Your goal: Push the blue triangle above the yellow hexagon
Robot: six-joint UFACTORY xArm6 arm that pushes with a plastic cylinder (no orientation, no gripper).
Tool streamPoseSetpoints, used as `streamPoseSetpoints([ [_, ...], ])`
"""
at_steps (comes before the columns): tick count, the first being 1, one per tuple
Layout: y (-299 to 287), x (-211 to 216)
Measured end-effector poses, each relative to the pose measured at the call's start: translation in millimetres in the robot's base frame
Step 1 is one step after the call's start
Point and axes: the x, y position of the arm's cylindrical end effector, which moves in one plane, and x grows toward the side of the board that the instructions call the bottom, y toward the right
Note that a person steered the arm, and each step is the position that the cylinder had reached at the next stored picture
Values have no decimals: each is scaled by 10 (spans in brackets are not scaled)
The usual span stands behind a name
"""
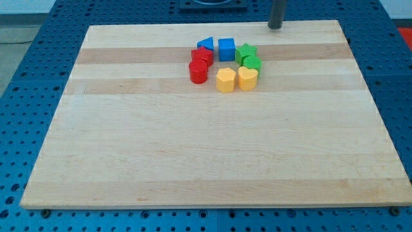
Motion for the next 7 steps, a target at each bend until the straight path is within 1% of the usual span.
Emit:
streamPoseSetpoints([
  [2,-476,-2],
  [4,-622,-14],
  [5,-764,-110],
  [6,-1194,-87],
  [7,-1925,-86],
])
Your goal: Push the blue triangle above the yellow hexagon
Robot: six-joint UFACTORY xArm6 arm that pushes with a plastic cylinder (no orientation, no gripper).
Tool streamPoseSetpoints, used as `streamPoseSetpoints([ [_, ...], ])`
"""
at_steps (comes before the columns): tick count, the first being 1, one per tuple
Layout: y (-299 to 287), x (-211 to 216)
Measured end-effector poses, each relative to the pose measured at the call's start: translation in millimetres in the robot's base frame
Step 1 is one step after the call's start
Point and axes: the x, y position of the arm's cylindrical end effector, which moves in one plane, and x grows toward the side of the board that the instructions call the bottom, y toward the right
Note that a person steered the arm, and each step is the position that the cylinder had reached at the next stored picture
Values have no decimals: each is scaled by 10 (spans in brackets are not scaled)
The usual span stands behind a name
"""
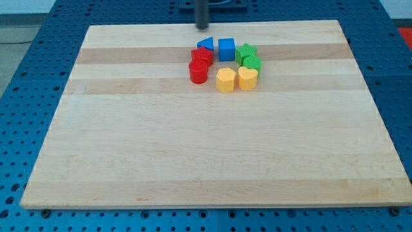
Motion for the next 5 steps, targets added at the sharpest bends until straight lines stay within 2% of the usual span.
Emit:
streamPoseSetpoints([
  [2,118,681],
  [4,146,849],
  [5,125,662],
])
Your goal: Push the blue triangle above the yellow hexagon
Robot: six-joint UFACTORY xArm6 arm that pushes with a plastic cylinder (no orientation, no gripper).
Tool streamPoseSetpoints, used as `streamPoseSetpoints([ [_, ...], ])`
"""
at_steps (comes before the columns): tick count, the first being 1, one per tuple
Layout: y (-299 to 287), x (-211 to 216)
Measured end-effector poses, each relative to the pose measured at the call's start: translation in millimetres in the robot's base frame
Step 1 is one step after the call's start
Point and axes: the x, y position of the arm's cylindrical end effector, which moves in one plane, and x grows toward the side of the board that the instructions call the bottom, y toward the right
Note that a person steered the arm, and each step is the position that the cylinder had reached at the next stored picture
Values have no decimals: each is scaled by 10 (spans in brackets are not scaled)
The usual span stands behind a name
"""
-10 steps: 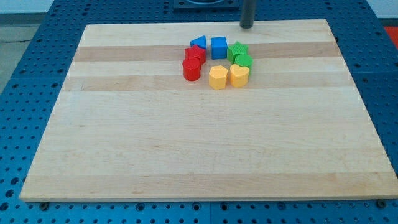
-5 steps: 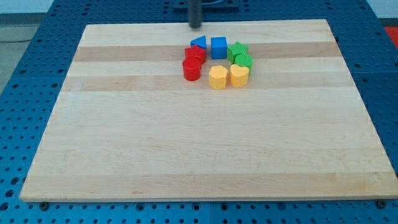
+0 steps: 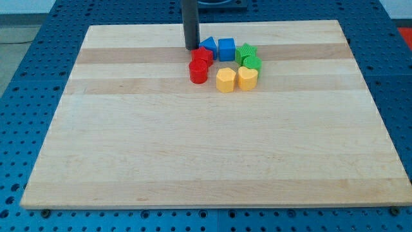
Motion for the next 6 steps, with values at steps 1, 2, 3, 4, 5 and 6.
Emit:
streamPoseSetpoints([
  [1,21,-92],
  [2,257,51],
  [3,354,175],
  [4,428,276],
  [5,481,349],
  [6,549,435],
])
